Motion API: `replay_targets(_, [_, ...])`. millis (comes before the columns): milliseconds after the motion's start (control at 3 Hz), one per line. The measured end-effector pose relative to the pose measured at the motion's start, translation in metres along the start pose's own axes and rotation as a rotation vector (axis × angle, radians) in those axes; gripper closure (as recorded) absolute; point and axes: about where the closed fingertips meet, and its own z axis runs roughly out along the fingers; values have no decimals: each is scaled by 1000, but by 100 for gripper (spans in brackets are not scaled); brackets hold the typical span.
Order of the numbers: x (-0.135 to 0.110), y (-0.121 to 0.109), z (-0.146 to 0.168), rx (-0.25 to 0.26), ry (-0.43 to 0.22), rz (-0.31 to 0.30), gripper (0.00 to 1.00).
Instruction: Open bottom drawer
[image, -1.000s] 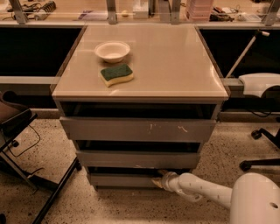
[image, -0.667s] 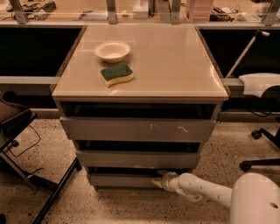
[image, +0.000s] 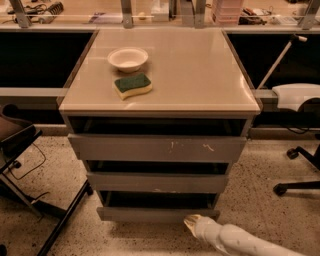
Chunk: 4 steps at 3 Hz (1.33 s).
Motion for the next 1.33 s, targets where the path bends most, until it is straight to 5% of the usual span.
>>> replay_targets(333, [27, 57, -51, 7, -27, 0, 100])
replay_targets(667, [49, 66, -76, 31, -21, 49, 81])
replay_targets(1333, [49, 65, -76, 32, -21, 49, 35])
